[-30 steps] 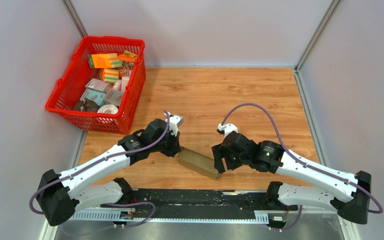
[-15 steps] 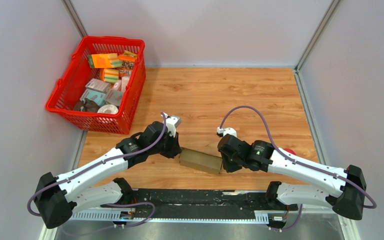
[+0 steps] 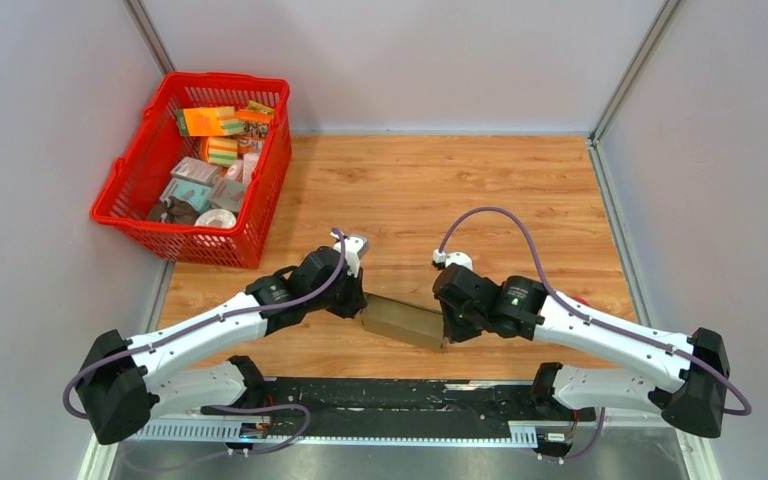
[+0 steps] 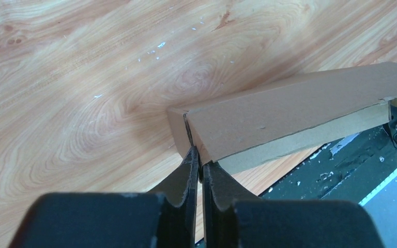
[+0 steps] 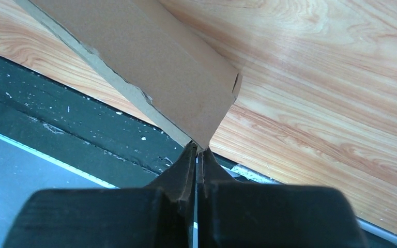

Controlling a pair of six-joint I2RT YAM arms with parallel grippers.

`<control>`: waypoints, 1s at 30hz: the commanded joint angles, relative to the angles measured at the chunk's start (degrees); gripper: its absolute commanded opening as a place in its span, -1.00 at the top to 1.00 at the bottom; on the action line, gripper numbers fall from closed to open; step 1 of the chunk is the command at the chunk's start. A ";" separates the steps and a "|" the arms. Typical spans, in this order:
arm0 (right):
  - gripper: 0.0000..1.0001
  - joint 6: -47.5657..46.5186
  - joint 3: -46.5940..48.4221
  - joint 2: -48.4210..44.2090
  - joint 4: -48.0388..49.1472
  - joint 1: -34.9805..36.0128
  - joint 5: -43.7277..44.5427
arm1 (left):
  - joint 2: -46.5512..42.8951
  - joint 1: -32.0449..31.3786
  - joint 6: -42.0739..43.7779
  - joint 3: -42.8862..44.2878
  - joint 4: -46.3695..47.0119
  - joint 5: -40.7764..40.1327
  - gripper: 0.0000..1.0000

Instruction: Fold the paper box

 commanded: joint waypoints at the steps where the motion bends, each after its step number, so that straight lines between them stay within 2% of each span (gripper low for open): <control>1: 1.00 2.78 3.03 0.14 2.84 -0.26 -2.25 | 0.27 -1.40 -0.83 -0.07 1.35 -0.20 0.84; 12: 1.00 6.03 0.84 -1.79 7.24 -3.77 -10.33 | 1.50 -2.71 -1.18 -1.21 1.70 -0.56 0.95; 20: 1.00 6.21 -0.66 -2.41 7.68 -4.47 -12.09 | 1.15 -2.80 -0.91 -1.30 1.18 -2.40 0.96; 30: 1.00 0.15 -1.28 -2.58 -0.58 -4.56 -11.83 | 0.97 -2.80 -0.91 -1.48 0.91 -3.10 0.97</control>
